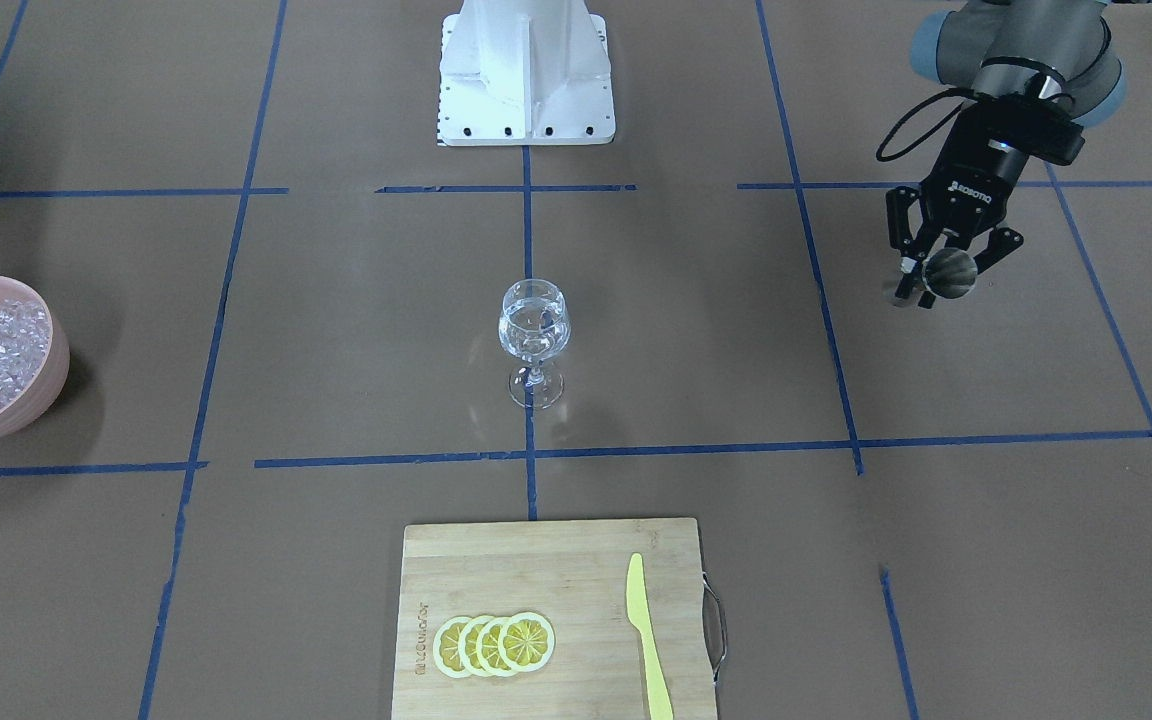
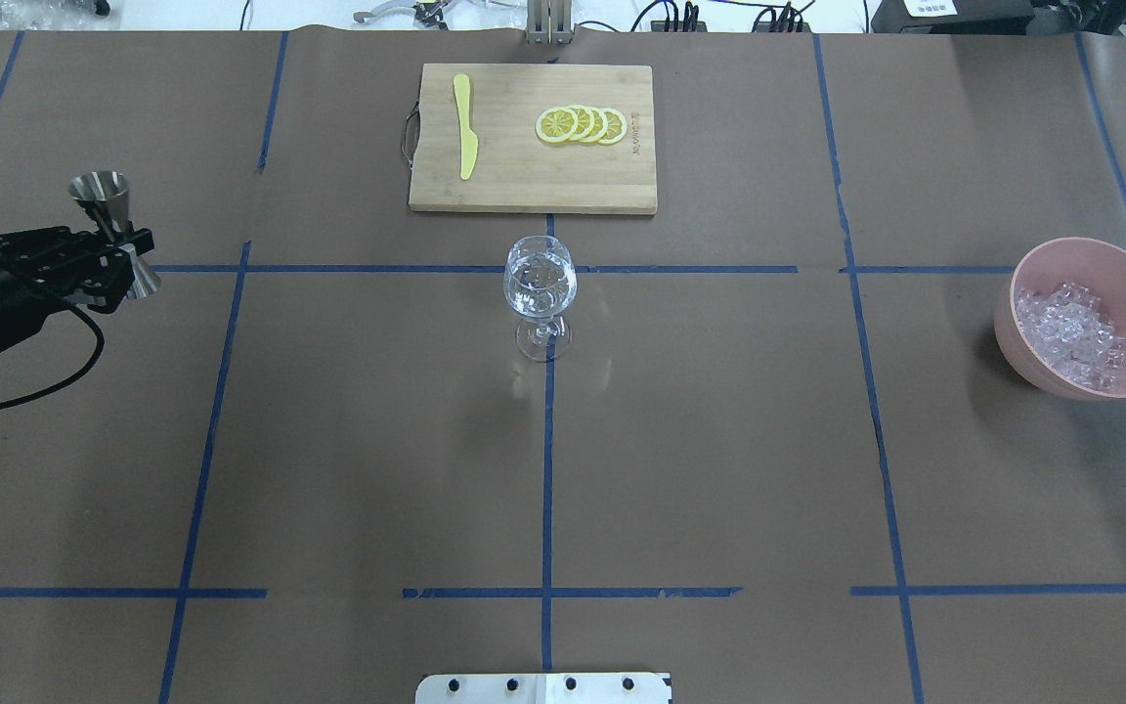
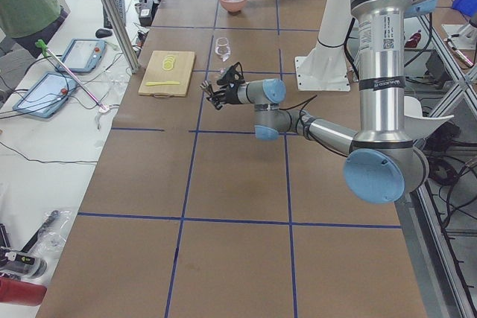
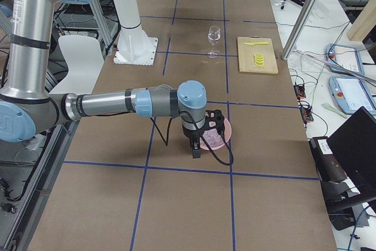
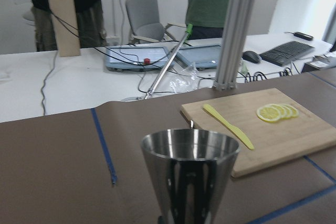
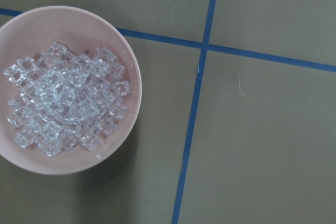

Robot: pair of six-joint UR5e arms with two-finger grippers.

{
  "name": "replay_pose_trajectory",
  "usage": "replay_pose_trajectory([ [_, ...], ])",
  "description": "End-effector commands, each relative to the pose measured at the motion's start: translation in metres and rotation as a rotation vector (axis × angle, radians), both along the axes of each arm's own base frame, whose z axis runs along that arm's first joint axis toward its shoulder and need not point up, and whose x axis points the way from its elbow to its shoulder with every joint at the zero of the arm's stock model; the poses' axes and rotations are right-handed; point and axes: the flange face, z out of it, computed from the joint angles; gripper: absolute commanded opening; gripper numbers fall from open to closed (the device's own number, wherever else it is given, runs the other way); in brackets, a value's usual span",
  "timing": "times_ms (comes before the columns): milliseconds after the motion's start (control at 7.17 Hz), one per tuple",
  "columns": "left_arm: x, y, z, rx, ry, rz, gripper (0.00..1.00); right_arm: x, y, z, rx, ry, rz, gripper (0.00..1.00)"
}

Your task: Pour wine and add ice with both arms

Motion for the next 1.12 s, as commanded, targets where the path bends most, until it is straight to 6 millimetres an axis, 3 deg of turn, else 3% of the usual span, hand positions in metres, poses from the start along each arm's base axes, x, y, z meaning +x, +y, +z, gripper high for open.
replay_pose_trajectory([
  [0, 0.006, 0.027, 0.028, -0.030, 0.048, -0.201, 0.00, 0.000, 0.000, 0.000, 0.002, 0.001, -0.001, 1.00],
  [279, 0.050, 0.058, 0.044, -0.039, 0.052, -0.285, 0.00, 0.000, 0.001, 0.000, 0.001, 0.001, -0.002, 1.00],
  [558, 0.094, 0.048, 0.055, -0.065, 0.085, -0.293, 0.00, 0.000, 0.001, 0.000, 0.001, 0.001, -0.002, 1.00],
  [698, 0.116, 0.041, 0.072, -0.073, 0.053, -0.293, 0.00, 0.000, 0.001, 0.000, 0.002, 0.001, -0.001, 1.00],
  [977, 0.129, 0.044, 0.101, -0.090, 0.006, -0.285, 0.00, 0.000, 0.001, 0.000, 0.002, 0.001, -0.001, 1.00],
])
